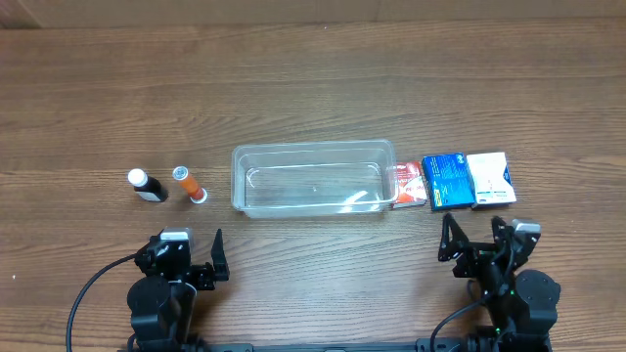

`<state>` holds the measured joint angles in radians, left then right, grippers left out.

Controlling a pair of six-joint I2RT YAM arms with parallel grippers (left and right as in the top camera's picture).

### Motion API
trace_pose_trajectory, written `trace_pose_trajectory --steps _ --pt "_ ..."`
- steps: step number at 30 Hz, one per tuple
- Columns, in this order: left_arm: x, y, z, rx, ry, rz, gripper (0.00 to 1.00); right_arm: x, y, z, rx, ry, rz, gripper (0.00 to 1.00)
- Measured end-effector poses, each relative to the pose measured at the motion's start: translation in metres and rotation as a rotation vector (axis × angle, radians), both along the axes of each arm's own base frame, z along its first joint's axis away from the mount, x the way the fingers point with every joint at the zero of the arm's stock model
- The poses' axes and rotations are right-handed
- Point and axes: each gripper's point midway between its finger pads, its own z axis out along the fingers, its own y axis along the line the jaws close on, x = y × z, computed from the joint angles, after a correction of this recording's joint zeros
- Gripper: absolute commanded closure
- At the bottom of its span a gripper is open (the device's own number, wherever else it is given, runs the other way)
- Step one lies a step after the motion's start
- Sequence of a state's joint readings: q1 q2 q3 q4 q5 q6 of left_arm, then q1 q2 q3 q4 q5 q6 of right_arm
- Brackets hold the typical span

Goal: Pack container

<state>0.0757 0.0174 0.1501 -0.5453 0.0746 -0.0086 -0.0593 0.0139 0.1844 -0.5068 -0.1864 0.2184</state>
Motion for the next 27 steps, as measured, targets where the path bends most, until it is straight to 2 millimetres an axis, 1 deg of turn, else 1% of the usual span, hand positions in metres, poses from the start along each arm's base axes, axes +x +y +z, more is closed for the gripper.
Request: trace_pose_trajectory --steps 1,3,5,6,8,10,11,12,13,14,15,16,17,18,19,20,22,23,25,27 --pt "0.000 0.000 0.000 0.000 -0.001 0.000 0.00 0.002 0.006 0.019 0.047 -0.062 0.025 0.00" --pt "0.000 0.000 0.000 0.000 0.000 0.000 0.00 0.000 0.013 0.042 0.099 -0.107 0.059 0.00" --pt "0.000 0.000 0.000 0.000 0.000 0.000 0.00 0.000 0.017 0.058 0.118 -0.097 0.078 0.00" --pt "0.000 0.000 0.000 0.000 -0.001 0.000 0.00 0.000 0.018 0.064 0.122 -0.076 0.082 0.00" --pt "0.000 0.000 0.000 0.000 -0.002 0.000 0.00 0.008 0.018 0.086 0.132 0.016 0.079 0.00" --pt "0.000 0.000 0.000 0.001 -0.002 0.002 0.00 0.016 0.013 0.098 0.108 0.142 0.051 0.00" --pt "0.000 0.001 0.000 0.001 -0.002 0.003 0.00 0.027 0.006 0.104 0.076 0.233 0.023 0.00" --pt "0.000 0.001 0.001 0.002 -0.004 0.003 0.00 0.034 -0.001 0.103 0.047 0.313 -0.010 0.00" --pt "0.000 0.001 0.001 0.002 -0.003 0.003 0.00 0.038 -0.005 0.103 0.027 0.360 -0.025 0.00" --pt "0.000 0.001 0.001 0.002 -0.003 0.003 0.00 0.052 -0.018 0.112 -0.025 0.437 -0.074 0.00" --pt "0.000 0.001 0.000 0.001 -0.002 0.003 0.00 0.070 -0.025 0.121 -0.056 0.448 -0.098 0.00" --pt "0.000 0.001 0.000 0.001 -0.002 0.003 0.00 0.082 -0.032 0.121 -0.083 0.473 -0.122 0.00" --pt "0.000 0.001 0.001 0.002 -0.003 0.003 0.00 0.097 -0.043 0.115 -0.120 0.497 -0.166 0.00" --pt "0.000 0.001 0.000 0.002 -0.003 0.003 0.00 0.103 -0.048 0.110 -0.141 0.515 -0.186 0.00" --pt "0.000 0.001 0.001 0.002 -0.003 0.003 0.00 0.110 -0.056 0.096 -0.176 0.560 -0.215 0.00" --pt "0.000 0.001 0.000 0.002 -0.003 0.003 0.00 0.116 -0.066 0.075 -0.226 0.634 -0.245 0.00" --pt "0.000 0.001 0.000 0.002 -0.003 0.003 0.00 0.120 -0.077 0.040 -0.299 0.761 -0.264 0.00" --pt "0.000 0.001 0.000 0.002 -0.003 0.003 0.00 0.122 -0.080 0.027 -0.321 0.806 -0.267 0.00" --pt "0.000 0.001 0.000 0.002 -0.003 0.003 0.00 0.126 -0.087 -0.007 -0.358 0.912 -0.265 0.00" --pt "0.000 0.001 0.000 0.002 -0.003 0.003 0.00 0.127 -0.092 -0.032 -0.375 0.990 -0.245 0.00"
